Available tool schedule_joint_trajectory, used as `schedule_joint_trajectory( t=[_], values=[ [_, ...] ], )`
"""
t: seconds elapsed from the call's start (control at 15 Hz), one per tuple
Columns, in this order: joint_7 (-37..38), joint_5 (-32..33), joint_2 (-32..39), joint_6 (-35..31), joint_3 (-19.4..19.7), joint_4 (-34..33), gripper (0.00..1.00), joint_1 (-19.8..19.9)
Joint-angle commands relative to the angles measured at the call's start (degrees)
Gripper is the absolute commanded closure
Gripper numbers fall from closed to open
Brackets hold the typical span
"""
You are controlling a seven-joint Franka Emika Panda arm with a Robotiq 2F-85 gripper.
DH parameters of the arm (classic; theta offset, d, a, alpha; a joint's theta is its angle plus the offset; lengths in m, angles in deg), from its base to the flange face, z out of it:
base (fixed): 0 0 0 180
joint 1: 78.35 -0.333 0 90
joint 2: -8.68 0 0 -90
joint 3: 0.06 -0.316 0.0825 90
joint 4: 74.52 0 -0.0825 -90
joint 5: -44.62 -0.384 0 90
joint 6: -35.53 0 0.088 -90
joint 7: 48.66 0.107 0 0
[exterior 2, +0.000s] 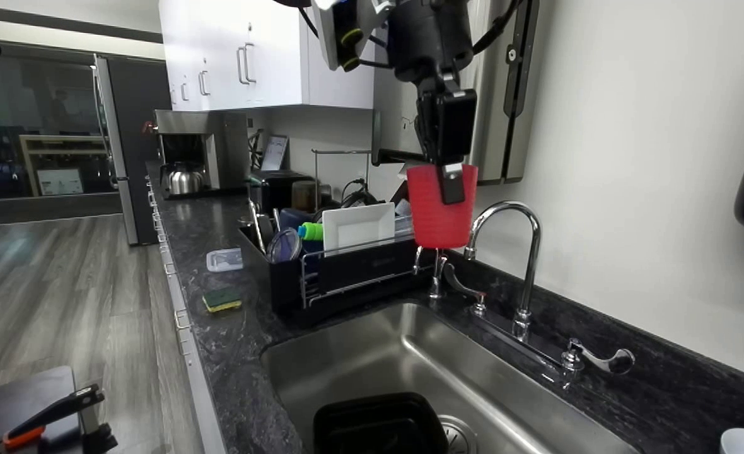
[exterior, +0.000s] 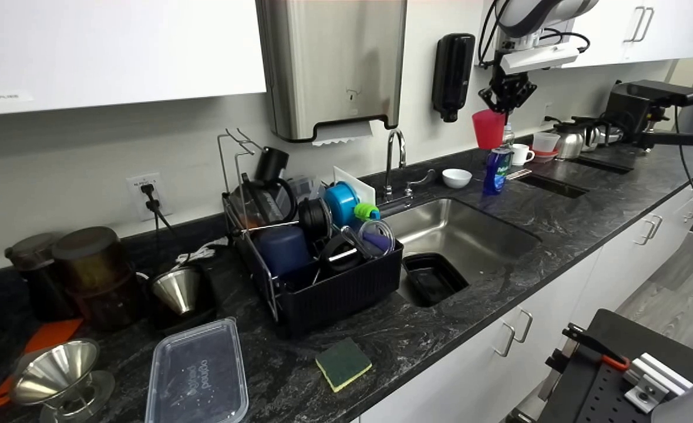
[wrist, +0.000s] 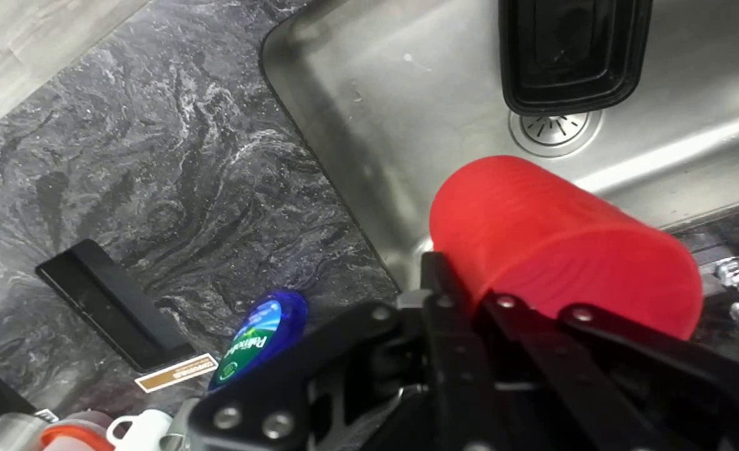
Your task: Take the pink cup from the dish rack and place it in the sink
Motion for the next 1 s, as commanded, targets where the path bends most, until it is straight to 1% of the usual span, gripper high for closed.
schedule_joint_trajectory(
  t=[0.0,0.13,0.53,0.67,0.8,0.87,0.93],
  values=[
    [-1.2,-3.7,2.4,-0.4,0.7,-0.3,0.99,1.3],
    [-1.8,-5.9,4.7,-0.6,1.5,-0.2,0.99,1.8],
    [-6.2,-11.5,12.2,-4.4,3.2,-0.4,0.99,3.7],
    [-7.6,-13.0,13.2,-5.8,3.3,-0.6,0.99,4.1],
    [-8.6,-13.4,12.6,-6.5,3.0,-0.3,0.99,3.8],
    [-6.5,-12.0,12.9,-5.6,3.5,-0.4,0.99,3.5],
    [-6.5,-12.0,12.8,-5.6,3.4,-0.4,0.96,3.5]
  ],
)
